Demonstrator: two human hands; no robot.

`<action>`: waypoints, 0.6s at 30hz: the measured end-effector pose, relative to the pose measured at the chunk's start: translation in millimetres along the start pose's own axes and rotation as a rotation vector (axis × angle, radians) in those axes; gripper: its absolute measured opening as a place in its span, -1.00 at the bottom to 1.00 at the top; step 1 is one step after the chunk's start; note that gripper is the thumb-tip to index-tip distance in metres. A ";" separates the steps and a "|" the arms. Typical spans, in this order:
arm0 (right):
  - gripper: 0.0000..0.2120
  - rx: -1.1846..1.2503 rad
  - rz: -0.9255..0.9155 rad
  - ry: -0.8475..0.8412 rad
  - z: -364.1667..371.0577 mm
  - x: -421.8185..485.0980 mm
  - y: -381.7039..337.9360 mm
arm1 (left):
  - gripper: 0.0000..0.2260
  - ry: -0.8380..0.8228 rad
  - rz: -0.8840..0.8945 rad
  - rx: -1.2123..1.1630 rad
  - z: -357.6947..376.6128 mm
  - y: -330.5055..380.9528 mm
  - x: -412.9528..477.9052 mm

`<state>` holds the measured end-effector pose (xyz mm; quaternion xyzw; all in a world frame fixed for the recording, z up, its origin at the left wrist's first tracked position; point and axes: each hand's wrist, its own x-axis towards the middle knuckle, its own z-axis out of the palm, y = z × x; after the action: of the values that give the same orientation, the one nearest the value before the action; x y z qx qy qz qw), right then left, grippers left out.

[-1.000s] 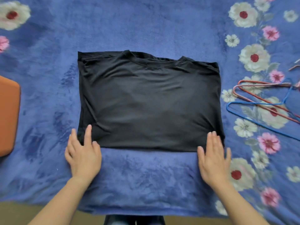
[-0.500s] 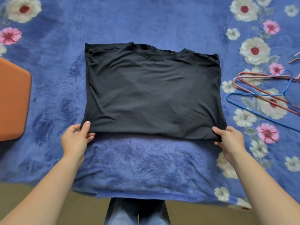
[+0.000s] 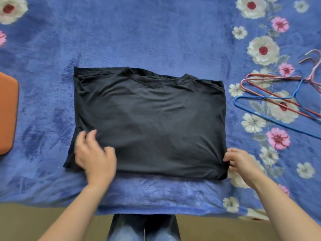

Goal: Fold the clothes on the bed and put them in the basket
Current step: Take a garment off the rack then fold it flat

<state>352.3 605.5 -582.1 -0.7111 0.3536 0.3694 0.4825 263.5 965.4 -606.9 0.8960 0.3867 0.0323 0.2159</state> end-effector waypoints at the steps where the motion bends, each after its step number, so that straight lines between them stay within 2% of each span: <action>1: -0.87 0.038 -0.025 0.016 -0.1 2.4 -8.2 | -0.48 -0.097 0.183 0.063 9.2 20.6 -8.7; 3: -0.82 0.148 -0.066 0.044 -0.4 8.5 -26.4 | -0.45 -0.321 0.497 0.159 31.6 50.0 -40.8; 5: -0.91 0.194 -0.100 0.050 -0.2 18.4 -45.4 | -0.39 -0.476 0.769 0.191 56.9 68.5 -82.1; 7: -0.94 0.179 -0.118 0.052 2.7 29.5 -64.1 | -0.31 -0.578 0.942 0.181 79.7 84.2 -117.5; 9: -0.94 0.153 -0.146 0.068 7.8 39.9 -77.2 | -0.24 -0.630 0.984 0.201 97.3 101.9 -138.3; 13: -0.79 0.001 -0.245 0.148 18.8 52.6 -92.6 | -0.16 -0.698 0.917 0.342 118.6 127.3 -156.0; 16: -0.76 -0.024 -0.296 0.231 27.8 57.6 -103.7 | -0.25 -0.674 0.944 0.433 119.3 128.9 -158.0; 18: -0.78 -0.036 -0.318 0.282 31.0 55.9 -114.6 | -0.35 -0.715 0.925 0.331 116.2 129.7 -156.8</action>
<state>471.7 659.2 -590.0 -0.8112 0.2945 0.1918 0.4675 268.1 733.7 -641.4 0.9482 -0.1393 -0.2408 0.1537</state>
